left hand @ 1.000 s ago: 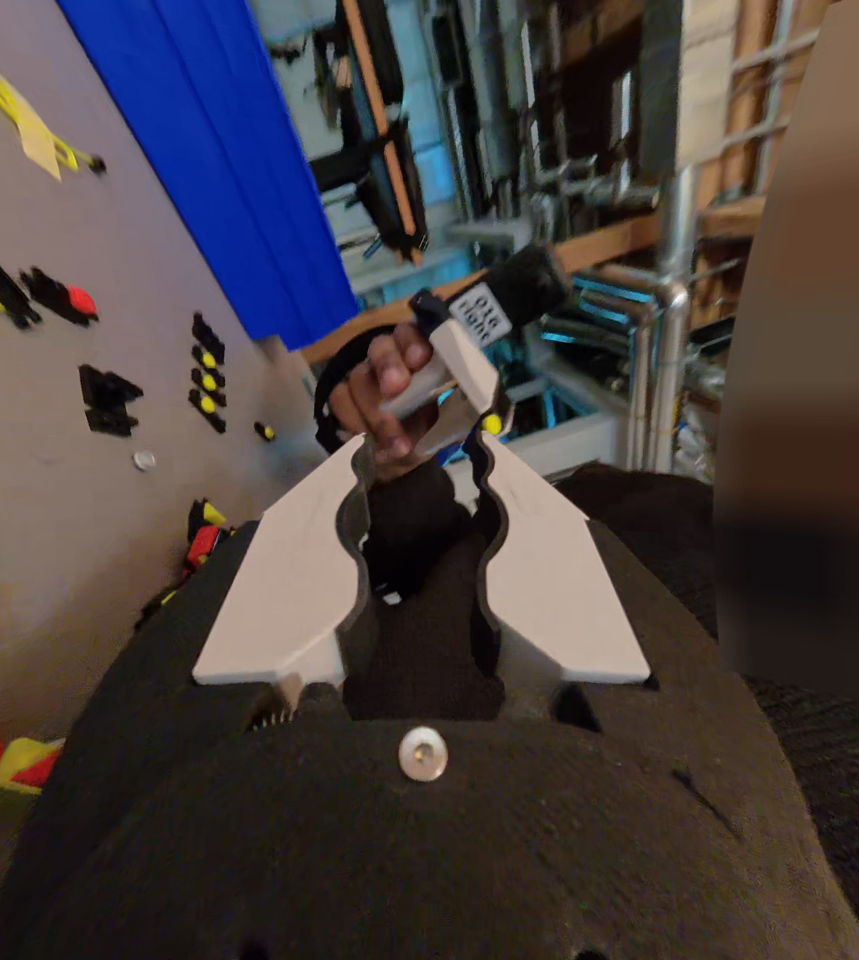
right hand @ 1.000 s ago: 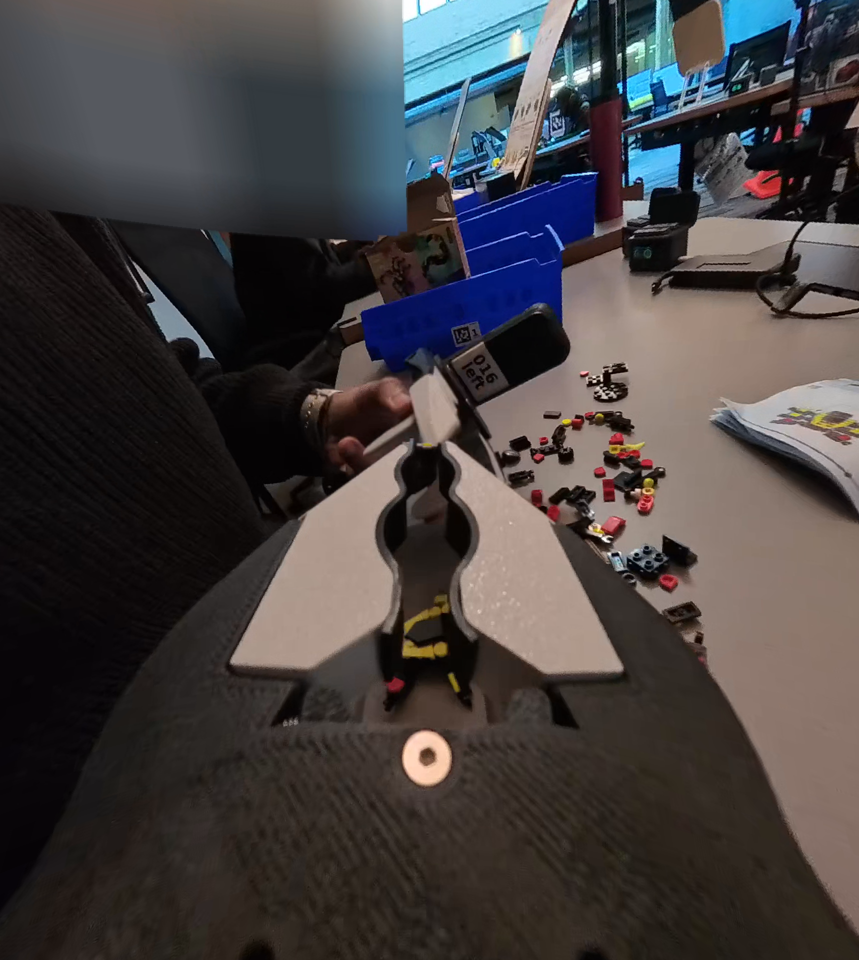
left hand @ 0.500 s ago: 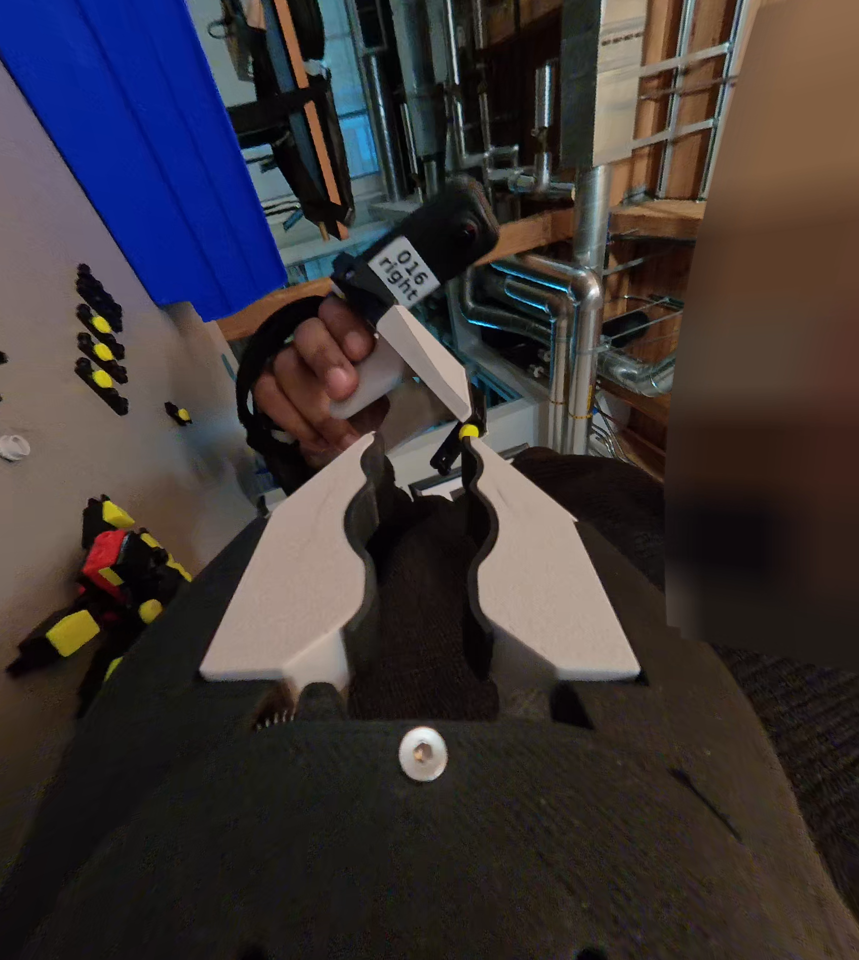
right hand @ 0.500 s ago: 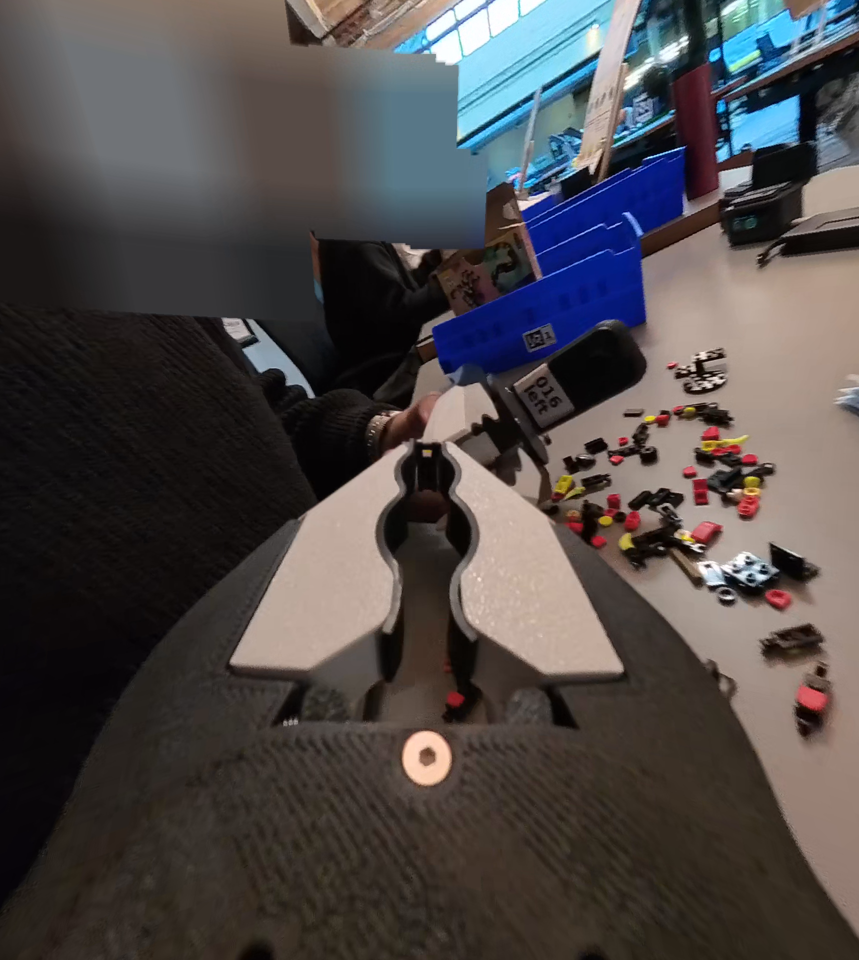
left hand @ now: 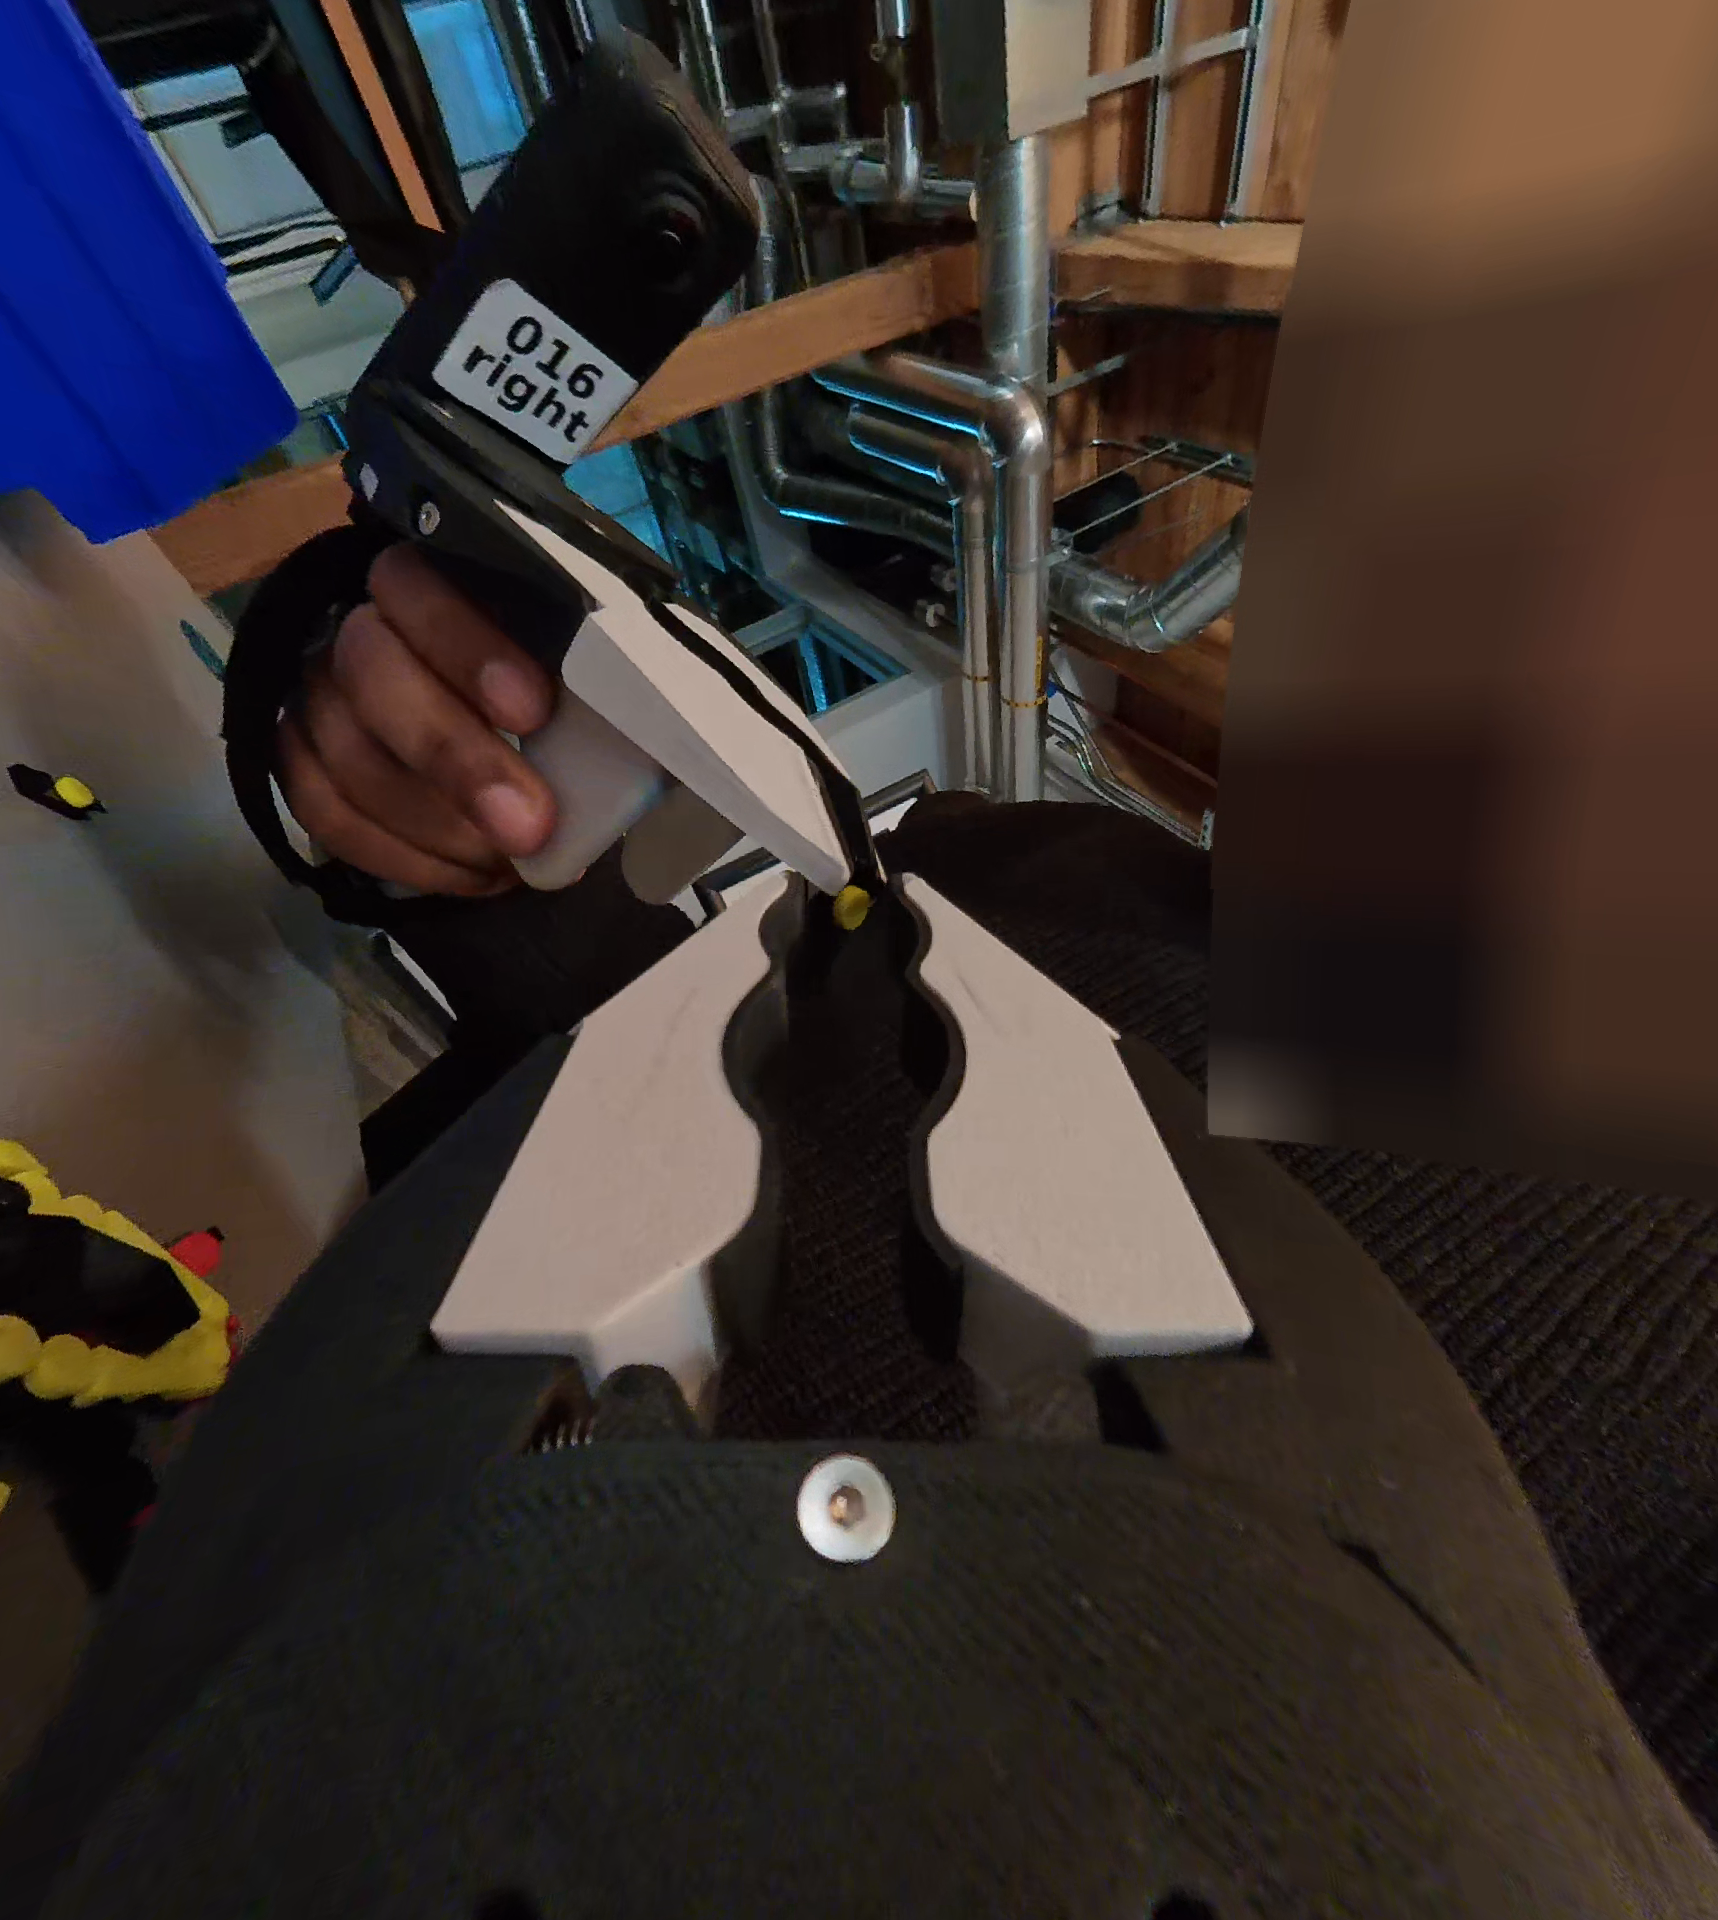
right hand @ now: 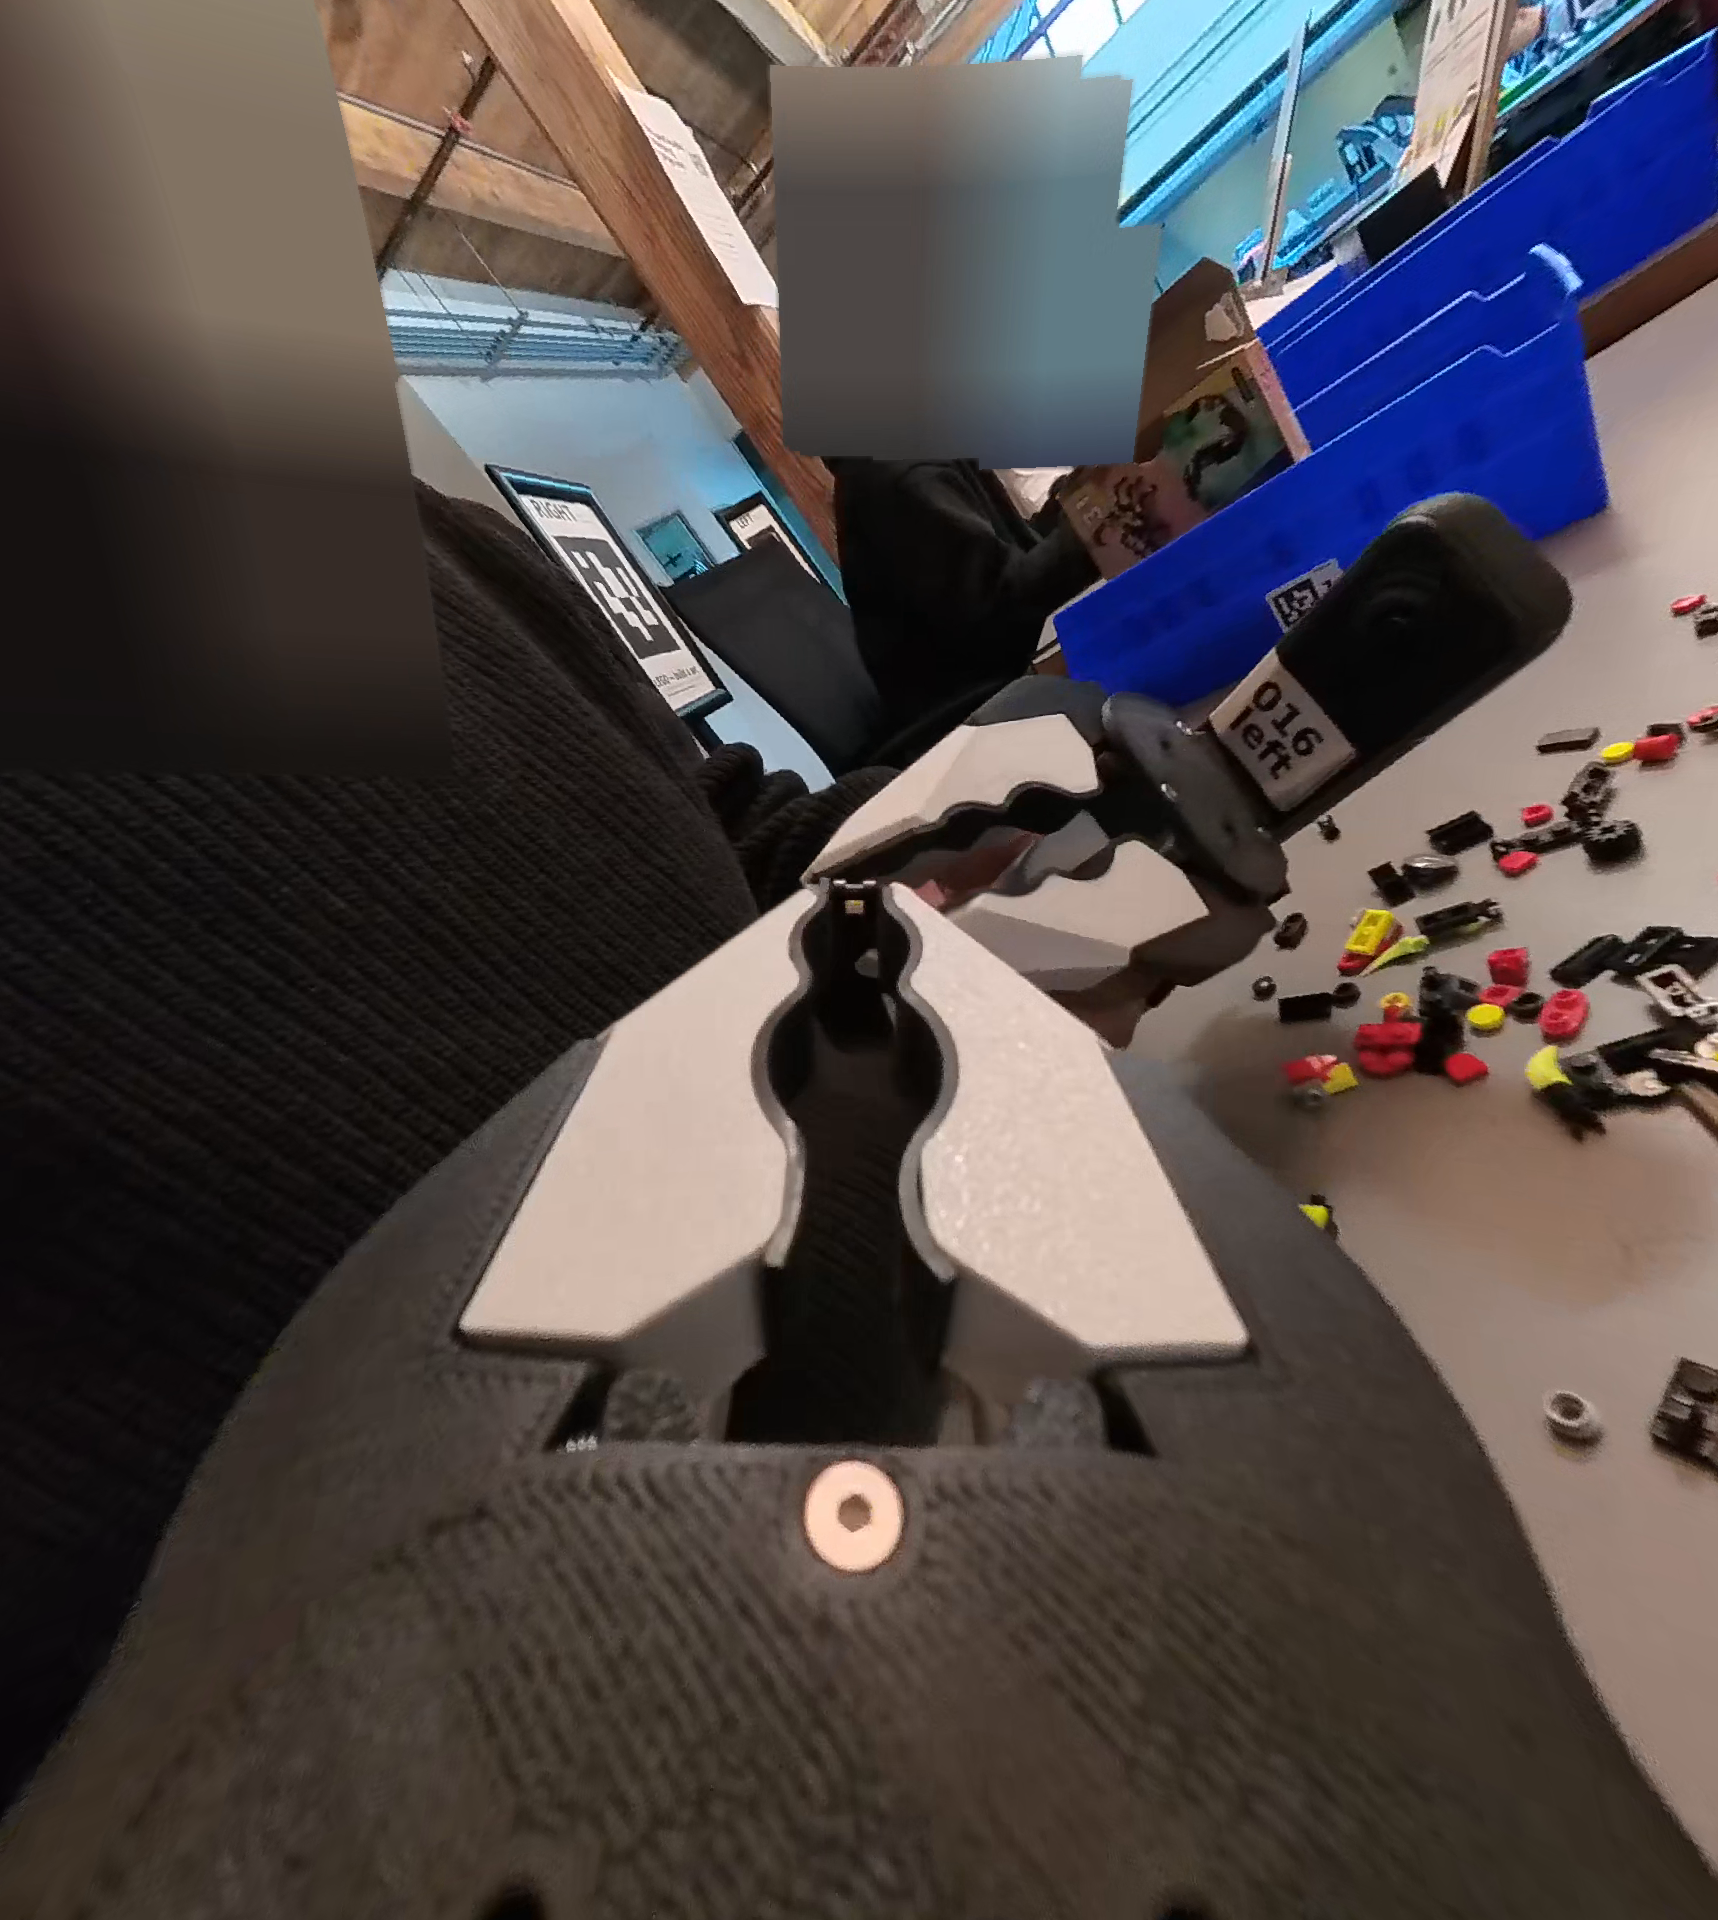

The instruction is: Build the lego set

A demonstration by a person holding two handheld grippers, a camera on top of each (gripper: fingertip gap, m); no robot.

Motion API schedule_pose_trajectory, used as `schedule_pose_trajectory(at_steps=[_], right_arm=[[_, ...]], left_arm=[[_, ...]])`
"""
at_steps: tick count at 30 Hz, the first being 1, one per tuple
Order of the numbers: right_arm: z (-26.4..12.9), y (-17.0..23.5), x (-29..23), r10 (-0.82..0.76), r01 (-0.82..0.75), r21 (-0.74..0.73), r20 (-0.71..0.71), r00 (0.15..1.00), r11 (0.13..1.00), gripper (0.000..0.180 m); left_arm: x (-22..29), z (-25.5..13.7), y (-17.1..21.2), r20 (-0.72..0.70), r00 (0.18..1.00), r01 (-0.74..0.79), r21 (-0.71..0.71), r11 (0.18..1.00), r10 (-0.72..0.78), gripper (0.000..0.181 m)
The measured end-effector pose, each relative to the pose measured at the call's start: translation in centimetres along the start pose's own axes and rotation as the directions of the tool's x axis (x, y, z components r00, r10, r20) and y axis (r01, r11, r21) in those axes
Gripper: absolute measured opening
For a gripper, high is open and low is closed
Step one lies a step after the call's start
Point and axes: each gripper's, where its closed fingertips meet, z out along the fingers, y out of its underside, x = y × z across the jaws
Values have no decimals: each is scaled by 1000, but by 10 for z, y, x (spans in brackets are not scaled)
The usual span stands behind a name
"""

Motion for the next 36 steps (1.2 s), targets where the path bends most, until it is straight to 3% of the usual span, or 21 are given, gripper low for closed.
schedule_pose_trajectory(at_steps=[10, 13, 15, 18, 20, 22, 24, 29, 36], right_arm=[[-3, -4, 1, 54, -54, 36, 0, 999, 998, 8], [-8, -12, 13, 35, -27, 81, -95, 995, 996, 21], [-15, -21, 26, -24, 52, 115, -234, 972, 992, 31], [-26, -36, 35, -211, 281, 78, -481, 851, 956, 32], [-30, -36, 44, -359, 401, -80, -628, 691, 913, 29], [-30, -31, 56, -473, 427, -262, -711, 521, 865, 28], [-25, -23, 66, -524, 392, -368, -727, 444, 843, 28], [-11, -10, 76, -487, 312, -377, -731, 479, 872, 22], [-17, -11, 74, -489, 302, -387, -736, 467, 871, 7]], left_arm=[[2, 1, 3, 19, 999, -31, -22, 999, 32, 5], [-2, -2, -5, 67, 995, -73, 25, 997, 71, 5], [-7, -11, -21, 114, 991, -91, 125, 988, 77, 6], [-16, -37, -53, 193, 981, -105, 356, 928, 37, 5], [-24, -57, -67, 252, 968, -124, 481, 868, -1, 5], [-30, -67, -72, 313, 950, -159, 526, 835, -16, 5], [-32, -68, -73, 369, 930, -207, 532, 821, -4, 5], [-35, -55, -67, 463, 884, -307, 483, 820, 58, 5], [-35, -45, -62, 432, 900, -282, 477, 833, 58, 5]])
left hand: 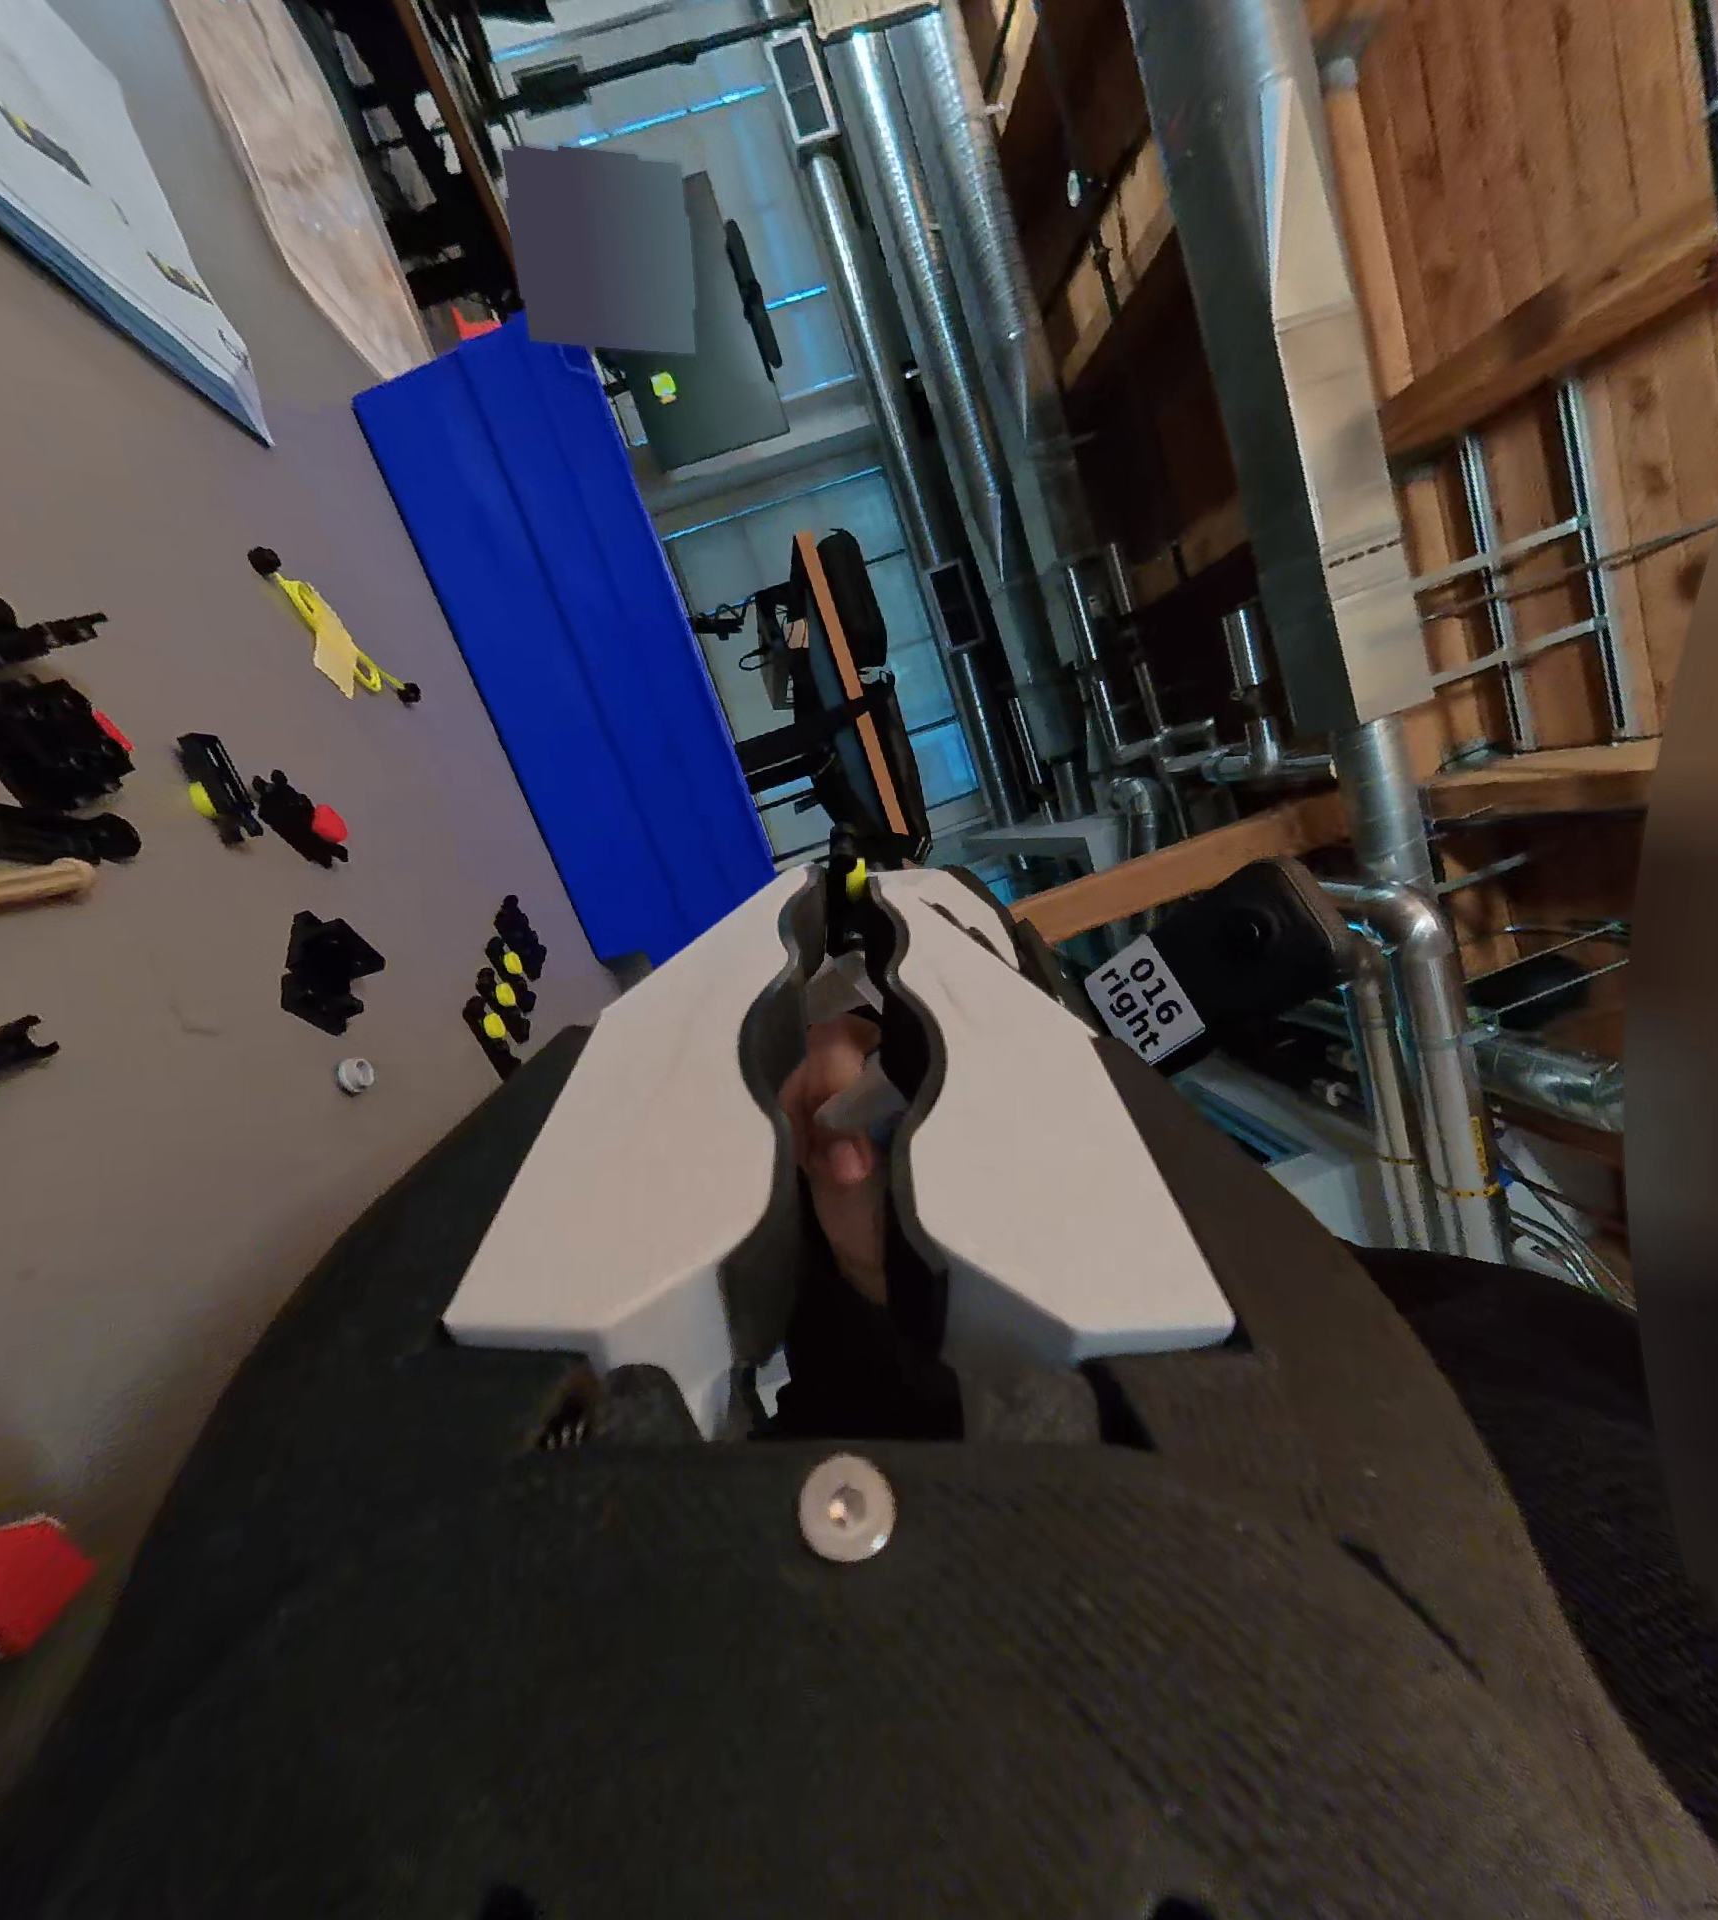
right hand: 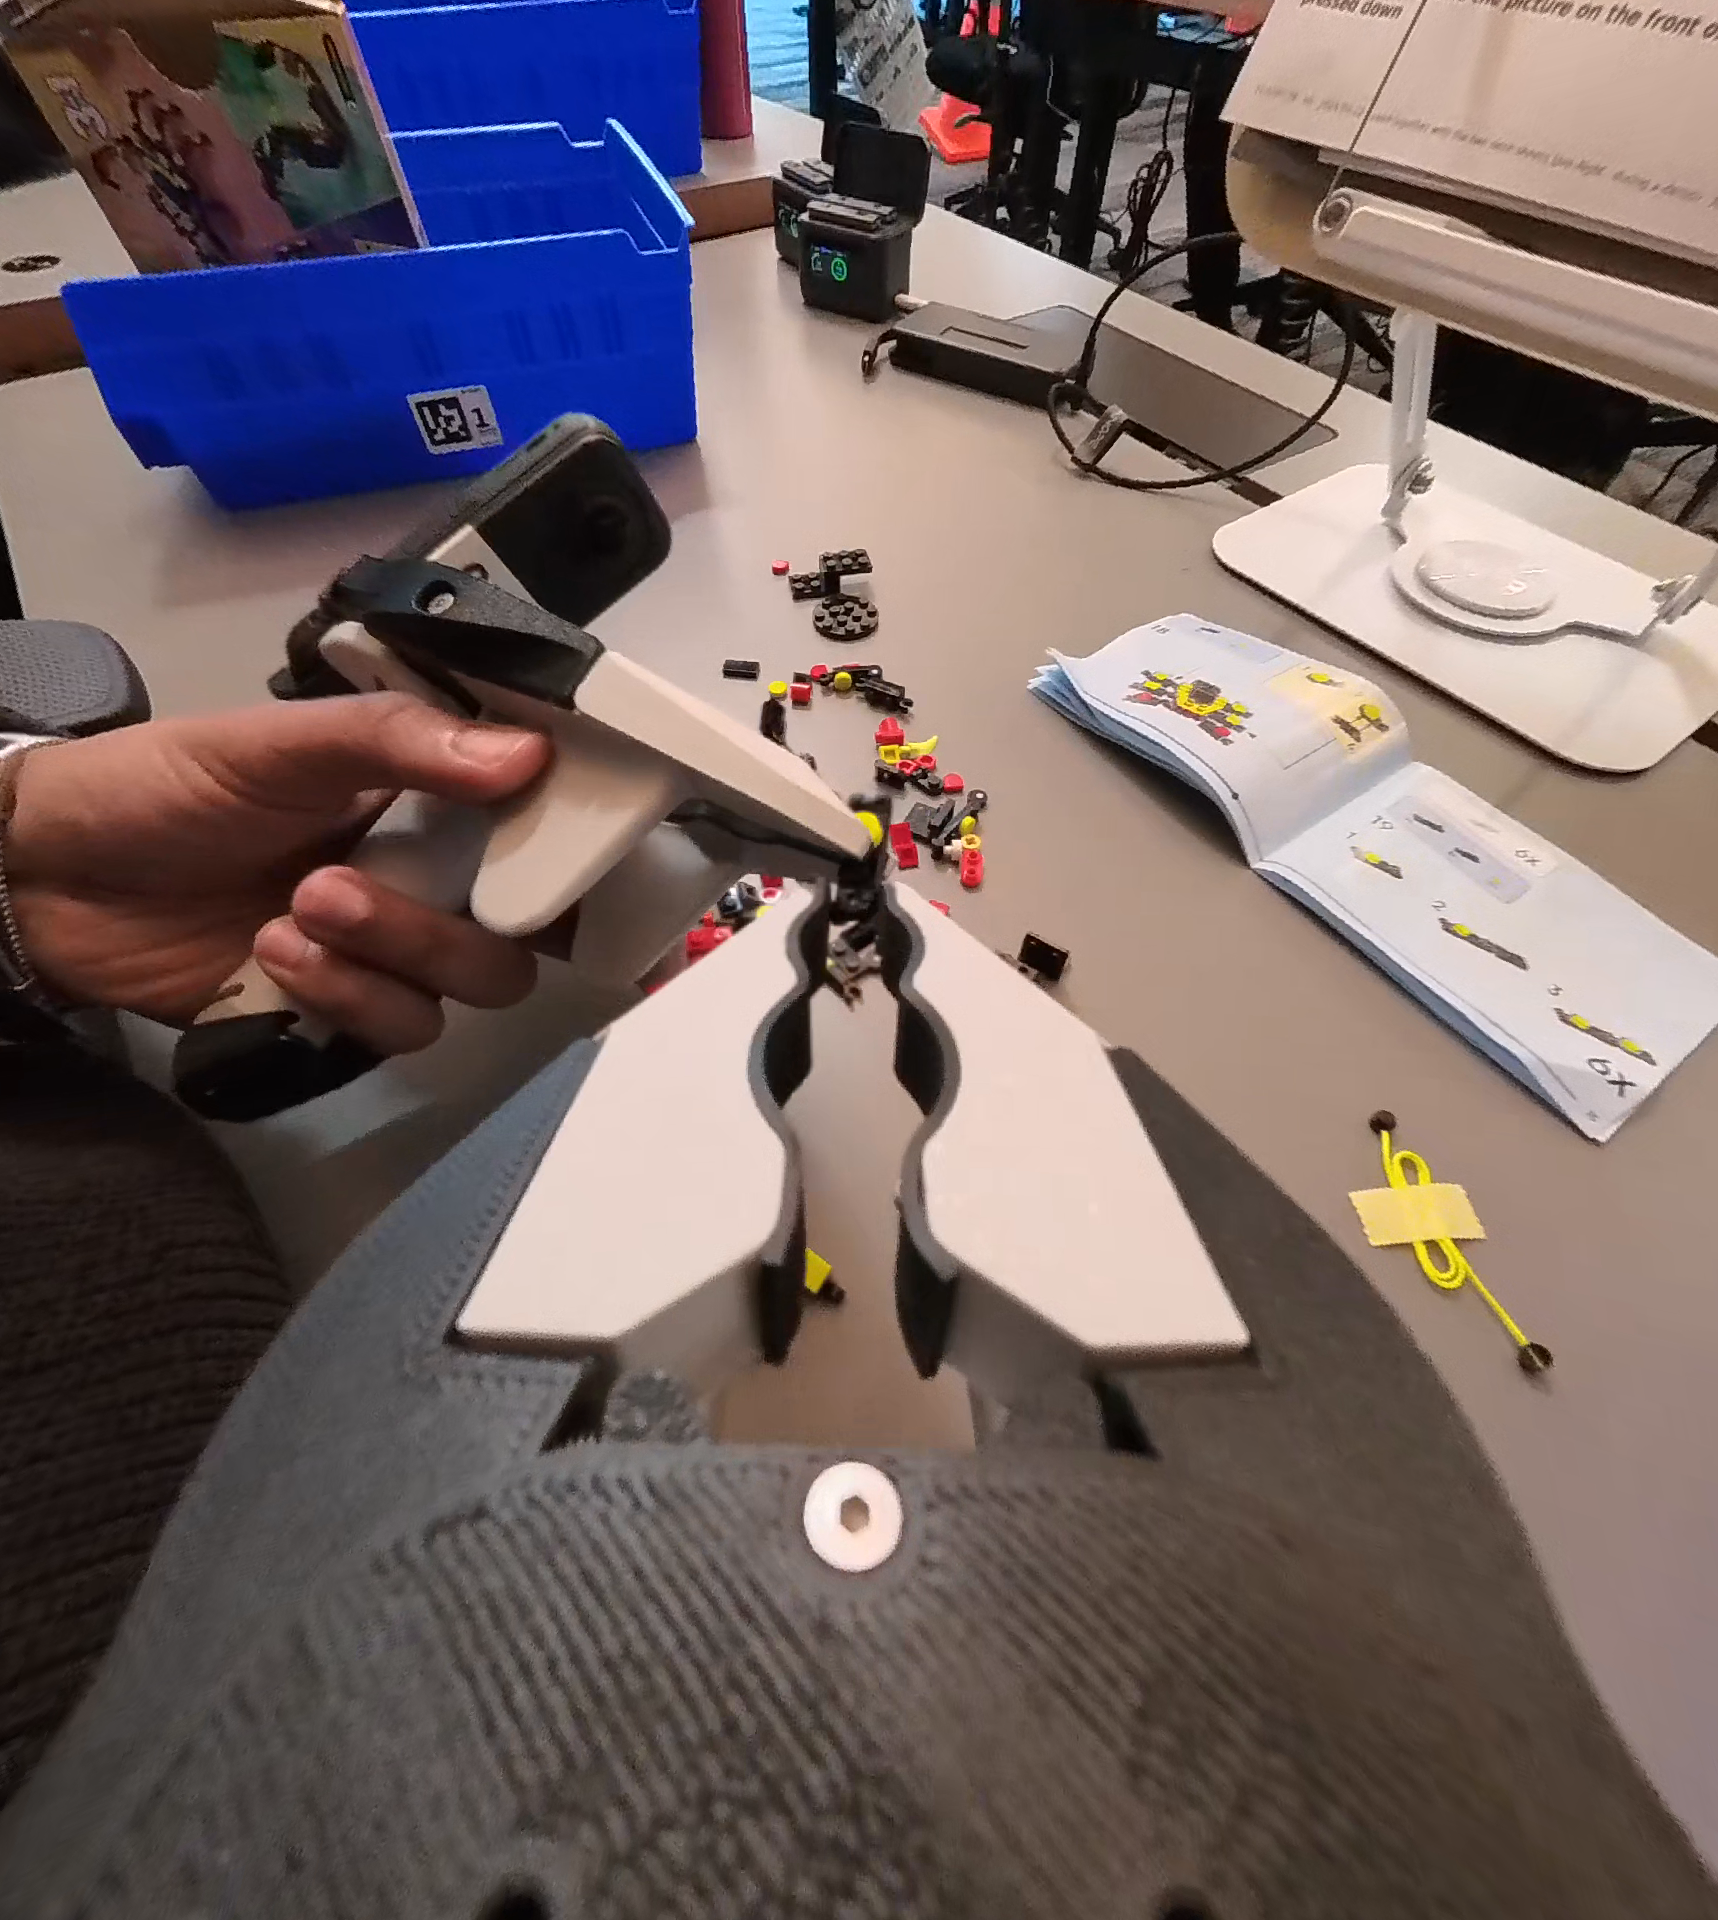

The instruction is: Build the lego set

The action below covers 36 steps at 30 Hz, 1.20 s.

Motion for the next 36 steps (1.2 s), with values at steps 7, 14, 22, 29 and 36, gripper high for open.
schedule_pose_trajectory(at_steps=[7, 14, 22, 29, 36], right_arm=[[-47, 11, 66, 43, -51, -26, -228, 973, 998, 7], [-102, 108, 119, 111, -300, -349, -470, 875, 888, 7], [-99, 152, 132, 77, -363, -480, -517, 853, 799, 7], [-95, 161, 130, 123, -393, -478, -502, 856, 785, 7], [-97, 154, 130, 135, -392, -450, -503, 853, 803, 11]], left_arm=[[0, -2, -3, 15, 998, -54, -37, 998, 55, 32], [2, 0, 3, 33, 974, -219, -135, 966, 225, 31], [2, 1, 9, 37, 956, -280, -184, 942, 291, 31], [5, -12, -23, 94, 917, -375, -129, 918, 388, 30], [17, -66, -96, 311, 760, -595, -19, 804, 570, 29]])
